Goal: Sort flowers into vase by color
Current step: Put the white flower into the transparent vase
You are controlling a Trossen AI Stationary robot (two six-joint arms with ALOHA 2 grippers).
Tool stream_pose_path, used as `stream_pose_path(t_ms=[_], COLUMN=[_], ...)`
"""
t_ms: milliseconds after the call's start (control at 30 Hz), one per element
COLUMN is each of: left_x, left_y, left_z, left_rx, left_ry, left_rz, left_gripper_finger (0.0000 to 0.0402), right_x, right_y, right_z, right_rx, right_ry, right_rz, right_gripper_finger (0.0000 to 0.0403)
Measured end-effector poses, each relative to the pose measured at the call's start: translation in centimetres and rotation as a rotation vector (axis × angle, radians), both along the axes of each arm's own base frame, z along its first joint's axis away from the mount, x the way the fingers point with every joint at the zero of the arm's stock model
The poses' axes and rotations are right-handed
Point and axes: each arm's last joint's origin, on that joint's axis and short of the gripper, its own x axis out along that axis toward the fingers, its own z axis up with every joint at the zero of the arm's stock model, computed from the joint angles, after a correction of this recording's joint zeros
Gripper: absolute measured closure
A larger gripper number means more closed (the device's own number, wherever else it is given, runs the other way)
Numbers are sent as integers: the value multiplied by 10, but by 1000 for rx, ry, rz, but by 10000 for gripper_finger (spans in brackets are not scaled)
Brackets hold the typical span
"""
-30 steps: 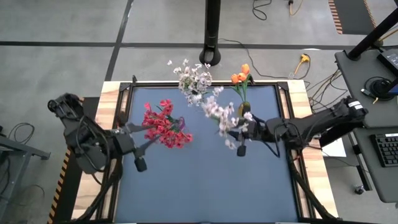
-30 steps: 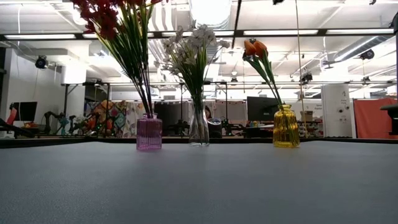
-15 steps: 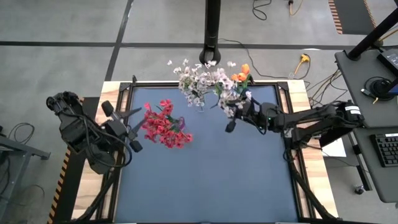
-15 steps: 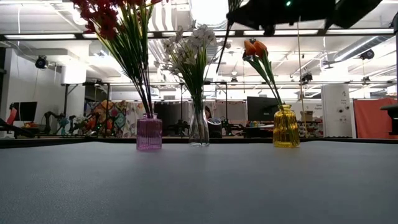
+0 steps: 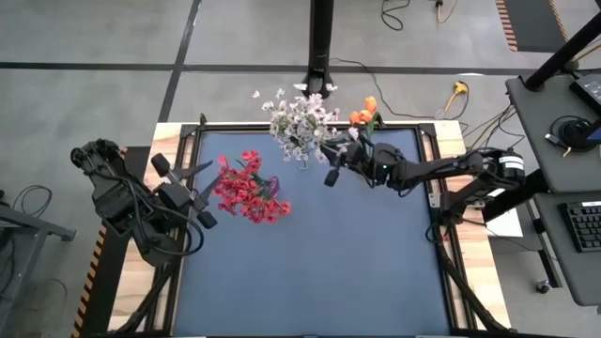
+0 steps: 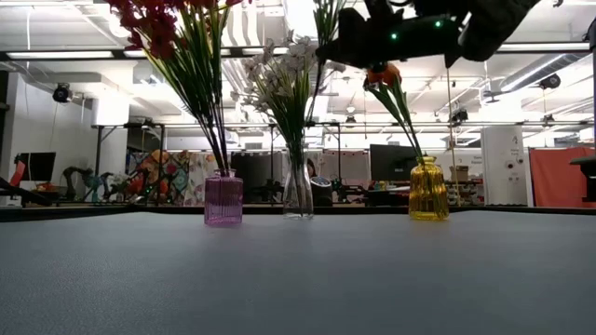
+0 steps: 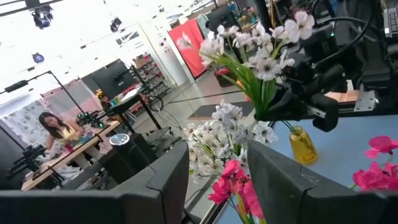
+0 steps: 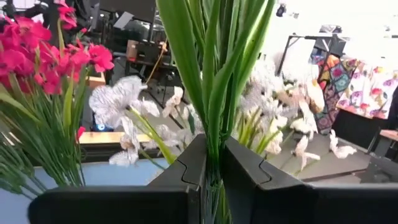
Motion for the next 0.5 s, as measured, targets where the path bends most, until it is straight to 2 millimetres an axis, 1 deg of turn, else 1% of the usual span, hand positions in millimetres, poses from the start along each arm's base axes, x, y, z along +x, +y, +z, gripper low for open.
stream_pose_path(t_ms=[233,400,500], left_x=[1,1,1], left_y=[-1,-1,-1], left_z=[-1,-1,-1], left_rx=[4,3,0], left_ry=[4,5,3], left_rz=[0,-1,-1], left_gripper_finger=[254,254,254], right_x=[1,5,6], right_y=[-3,-7,-7], right_z=[2,-5,-5], right_rx=[-26,-30,-51], right_ry=[-16,-16,-37], right_rz=[-14,-26,-28], right_gripper_finger=[369,369,369])
